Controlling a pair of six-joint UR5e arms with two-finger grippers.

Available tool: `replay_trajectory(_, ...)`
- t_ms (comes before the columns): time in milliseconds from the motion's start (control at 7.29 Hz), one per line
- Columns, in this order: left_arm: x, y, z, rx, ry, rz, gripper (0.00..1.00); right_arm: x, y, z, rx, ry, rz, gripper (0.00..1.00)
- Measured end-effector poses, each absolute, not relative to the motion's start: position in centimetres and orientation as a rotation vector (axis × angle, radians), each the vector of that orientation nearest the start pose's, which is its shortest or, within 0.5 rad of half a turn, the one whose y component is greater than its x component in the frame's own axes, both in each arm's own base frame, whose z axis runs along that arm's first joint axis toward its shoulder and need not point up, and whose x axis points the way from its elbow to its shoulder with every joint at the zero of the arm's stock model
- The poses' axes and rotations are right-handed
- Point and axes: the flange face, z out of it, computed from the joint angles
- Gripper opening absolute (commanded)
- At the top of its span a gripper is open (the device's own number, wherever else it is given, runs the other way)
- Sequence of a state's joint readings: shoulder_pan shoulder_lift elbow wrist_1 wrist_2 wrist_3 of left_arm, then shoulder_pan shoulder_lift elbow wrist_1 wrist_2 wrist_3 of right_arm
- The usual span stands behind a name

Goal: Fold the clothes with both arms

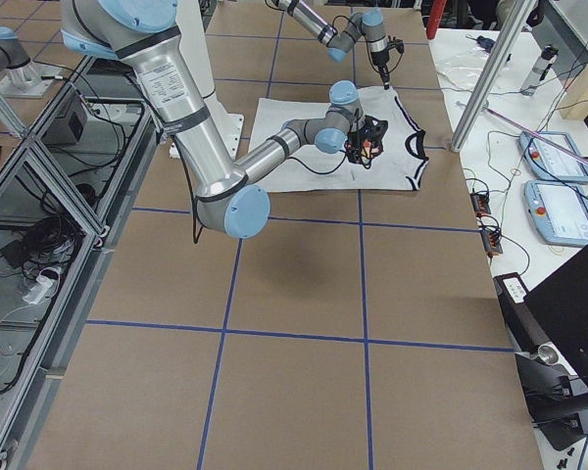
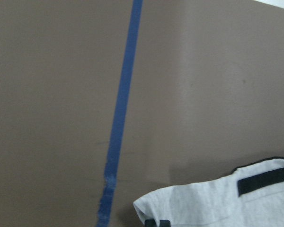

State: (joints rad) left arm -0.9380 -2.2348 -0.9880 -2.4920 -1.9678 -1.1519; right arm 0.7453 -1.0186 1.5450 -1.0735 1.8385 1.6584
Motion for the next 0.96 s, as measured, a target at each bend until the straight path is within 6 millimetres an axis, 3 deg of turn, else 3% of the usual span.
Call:
replay_trajectory(274,39.3,-68.1,36.7,0.335,1.066,-0.311,0.00,-43.9,-54.9,29.3,0.099,-1.060,0.616,1.00)
replay_trajectory(549,45.4,-65.4,31.6,0.315,1.114,-0.342,0.00,-43.8,-54.8,30.0,0.098,-1.052,0.613,1.00)
replay_trajectory(686,48.4,-64.8,30.1,0.334,1.110,-0.359,0.00,-43.8,-54.7,30.4,0.096,-1.046,0.613,1.00)
replay_trajectory(960,51.2,-65.0,29.6,0.349,1.083,-0.387,0.00,-43.7,-54.6,30.7,0.095,-1.043,0.614,1.00)
